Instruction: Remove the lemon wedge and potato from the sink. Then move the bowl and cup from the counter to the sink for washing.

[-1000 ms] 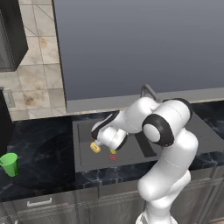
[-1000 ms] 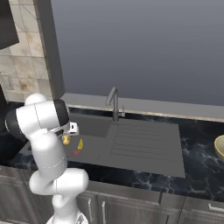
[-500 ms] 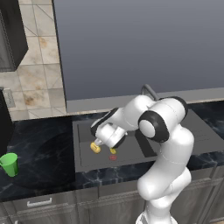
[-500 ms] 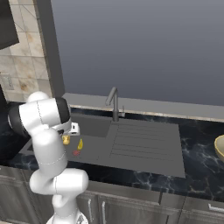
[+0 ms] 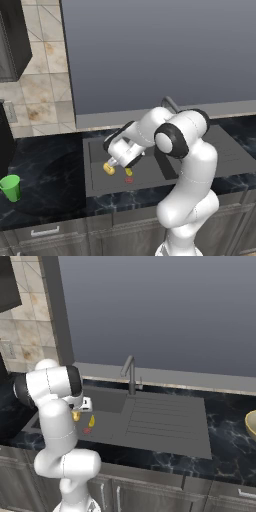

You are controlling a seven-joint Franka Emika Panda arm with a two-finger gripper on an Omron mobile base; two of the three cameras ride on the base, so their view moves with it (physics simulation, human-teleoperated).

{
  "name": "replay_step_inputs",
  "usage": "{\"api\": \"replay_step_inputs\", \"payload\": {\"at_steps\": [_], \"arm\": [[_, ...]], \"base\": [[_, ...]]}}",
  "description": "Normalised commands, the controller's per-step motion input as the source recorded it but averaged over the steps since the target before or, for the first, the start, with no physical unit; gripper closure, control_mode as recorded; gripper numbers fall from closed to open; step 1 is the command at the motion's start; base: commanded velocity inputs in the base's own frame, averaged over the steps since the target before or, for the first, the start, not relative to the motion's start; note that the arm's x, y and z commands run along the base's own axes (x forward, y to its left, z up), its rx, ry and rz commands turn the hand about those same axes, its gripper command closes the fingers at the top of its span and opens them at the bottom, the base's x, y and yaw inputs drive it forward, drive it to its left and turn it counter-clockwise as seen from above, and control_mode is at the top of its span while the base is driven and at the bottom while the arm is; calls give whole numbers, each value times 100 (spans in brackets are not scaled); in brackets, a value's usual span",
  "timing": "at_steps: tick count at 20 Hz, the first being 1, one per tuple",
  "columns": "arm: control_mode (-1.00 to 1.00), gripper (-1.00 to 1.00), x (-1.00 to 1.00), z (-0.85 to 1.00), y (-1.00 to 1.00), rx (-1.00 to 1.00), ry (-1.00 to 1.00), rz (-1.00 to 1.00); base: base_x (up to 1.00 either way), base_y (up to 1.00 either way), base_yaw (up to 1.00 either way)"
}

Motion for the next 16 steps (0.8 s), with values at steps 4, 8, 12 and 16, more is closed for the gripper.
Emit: {"api": "replay_step_inputs", "payload": {"at_steps": [4,8,12,16], "arm": [[-100,-100,9,-15,0,0,1,0],[-100,-100,7,-14,0,0,0,0],[-100,-100,5,-15,4,0,0,0],[-100,-100,5,-15,9,0,0,0]], "base": [[0,0,0],[0,0,0],[0,0,0],[0,0,0]]}}
